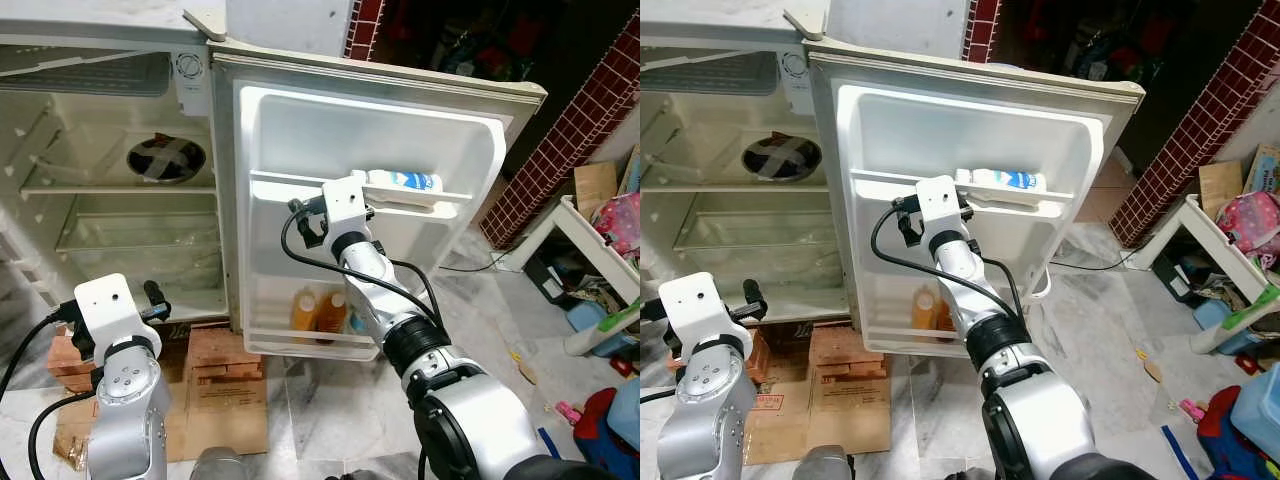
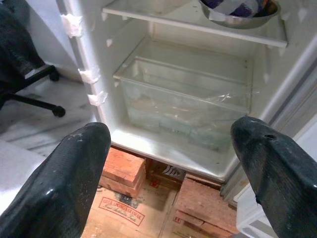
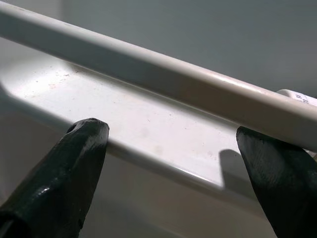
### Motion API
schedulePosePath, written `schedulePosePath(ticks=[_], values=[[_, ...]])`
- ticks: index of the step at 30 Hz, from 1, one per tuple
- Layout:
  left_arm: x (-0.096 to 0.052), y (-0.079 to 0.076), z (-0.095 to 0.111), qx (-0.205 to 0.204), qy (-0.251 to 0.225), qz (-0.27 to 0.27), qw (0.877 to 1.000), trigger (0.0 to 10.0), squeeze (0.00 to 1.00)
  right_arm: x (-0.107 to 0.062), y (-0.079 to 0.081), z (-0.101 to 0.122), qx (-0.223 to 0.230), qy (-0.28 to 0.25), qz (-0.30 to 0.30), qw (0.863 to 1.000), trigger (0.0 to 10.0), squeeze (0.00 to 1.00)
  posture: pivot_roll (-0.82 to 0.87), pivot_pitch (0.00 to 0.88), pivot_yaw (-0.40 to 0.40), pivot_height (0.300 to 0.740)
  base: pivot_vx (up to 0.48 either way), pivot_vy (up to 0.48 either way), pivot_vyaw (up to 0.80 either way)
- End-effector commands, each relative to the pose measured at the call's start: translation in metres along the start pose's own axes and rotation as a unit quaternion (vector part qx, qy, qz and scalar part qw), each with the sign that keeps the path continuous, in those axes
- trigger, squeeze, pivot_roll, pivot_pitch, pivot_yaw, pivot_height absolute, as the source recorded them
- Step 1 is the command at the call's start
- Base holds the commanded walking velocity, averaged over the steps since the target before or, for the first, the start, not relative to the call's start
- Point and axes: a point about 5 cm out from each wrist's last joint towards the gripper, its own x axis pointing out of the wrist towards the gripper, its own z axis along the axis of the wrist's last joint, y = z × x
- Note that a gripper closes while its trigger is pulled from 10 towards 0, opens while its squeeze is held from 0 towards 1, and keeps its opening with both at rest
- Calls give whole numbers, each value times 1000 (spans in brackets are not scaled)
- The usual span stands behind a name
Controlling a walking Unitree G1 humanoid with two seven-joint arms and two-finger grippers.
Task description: Restocking fridge
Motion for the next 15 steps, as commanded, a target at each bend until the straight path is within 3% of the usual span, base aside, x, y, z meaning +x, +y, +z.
schedulePosePath(ticks=[1,8,12,15], values=[[1,-7,1,0,2,-12,1000,10000,0,4,-33,9,-11,-13,-70,997,10000,0,180,0,-113,740,0,0,0],[0,-9,1,-3,2,-20,1000,10000,0,1,-20,14,28,-44,8,999,10000,0,180,0,-112,740,0,0,0],[0,-9,0,-2,7,-24,1000,10000,0,-10,-7,7,40,-46,102,993,10000,0,177,0,-109,740,0,0,0],[1,-9,0,-4,9,-27,1000,10000,0,-29,3,-1,59,-37,210,975,10000,0,163,0,-104,740,0,0,0]])
